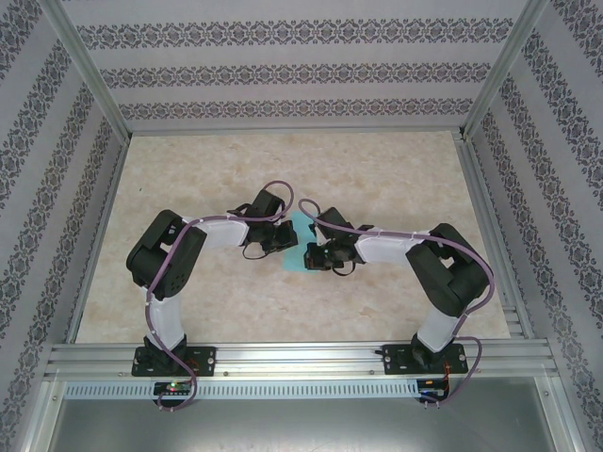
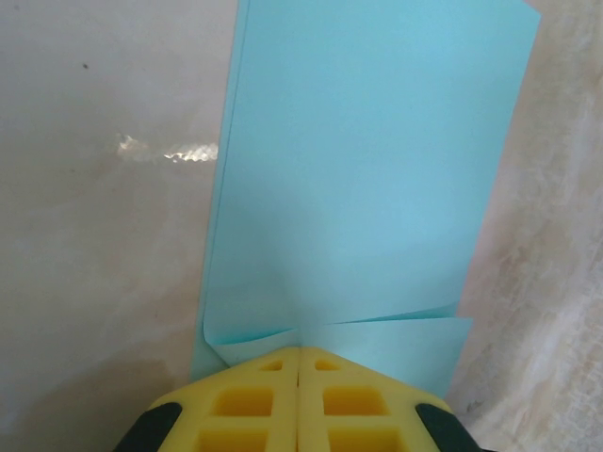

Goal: Fold a paper plane with a square sheet of paper (pick it up from the middle)

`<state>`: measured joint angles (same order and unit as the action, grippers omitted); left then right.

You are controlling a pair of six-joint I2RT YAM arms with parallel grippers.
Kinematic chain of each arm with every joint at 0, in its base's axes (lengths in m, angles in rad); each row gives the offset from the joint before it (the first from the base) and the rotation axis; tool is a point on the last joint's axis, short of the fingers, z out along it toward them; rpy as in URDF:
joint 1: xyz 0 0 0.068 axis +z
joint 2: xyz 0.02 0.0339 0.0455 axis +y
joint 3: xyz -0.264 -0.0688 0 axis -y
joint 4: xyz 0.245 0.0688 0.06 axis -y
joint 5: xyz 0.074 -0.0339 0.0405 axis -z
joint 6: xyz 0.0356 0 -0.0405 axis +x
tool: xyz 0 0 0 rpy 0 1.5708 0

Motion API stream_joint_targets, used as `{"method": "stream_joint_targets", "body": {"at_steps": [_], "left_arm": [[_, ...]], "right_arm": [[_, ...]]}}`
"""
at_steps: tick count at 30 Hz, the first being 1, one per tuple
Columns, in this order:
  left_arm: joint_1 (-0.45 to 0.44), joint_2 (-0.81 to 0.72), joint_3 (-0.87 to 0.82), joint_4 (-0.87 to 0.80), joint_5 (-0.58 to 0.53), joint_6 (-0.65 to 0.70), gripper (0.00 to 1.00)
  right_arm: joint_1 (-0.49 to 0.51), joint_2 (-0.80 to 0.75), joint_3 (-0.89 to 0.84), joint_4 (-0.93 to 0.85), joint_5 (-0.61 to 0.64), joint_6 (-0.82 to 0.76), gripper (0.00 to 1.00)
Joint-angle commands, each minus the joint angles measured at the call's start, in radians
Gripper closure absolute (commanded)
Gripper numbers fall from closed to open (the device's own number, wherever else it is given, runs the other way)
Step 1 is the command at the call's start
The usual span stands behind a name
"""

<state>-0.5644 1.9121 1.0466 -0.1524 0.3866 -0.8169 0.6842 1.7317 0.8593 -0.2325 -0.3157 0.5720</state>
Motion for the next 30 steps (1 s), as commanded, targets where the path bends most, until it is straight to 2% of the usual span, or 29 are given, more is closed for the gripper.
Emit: {"method": "stream_joint_targets", "body": {"at_steps": [1,22,30], "left_arm": [[-0.001,0.056,-0.028,-0.132,-0.117,0.002,0.93],[0.0,0.054,-0.023,-0.138,-0.117,0.007,0.93],[0.0,0.046,-0.025,-0.108,-0.085,0.021,0.92]], "right_arm": [[-0.015,-0.013,-0.044,-0.158,0.002,-0.027,0.99],[-0.028,-0.064,-0.168,-0.143,-0.011,0.013,0.99],[-0.045,-0.189,-0.162,-0.165,0.052,0.04,0.96]]}}
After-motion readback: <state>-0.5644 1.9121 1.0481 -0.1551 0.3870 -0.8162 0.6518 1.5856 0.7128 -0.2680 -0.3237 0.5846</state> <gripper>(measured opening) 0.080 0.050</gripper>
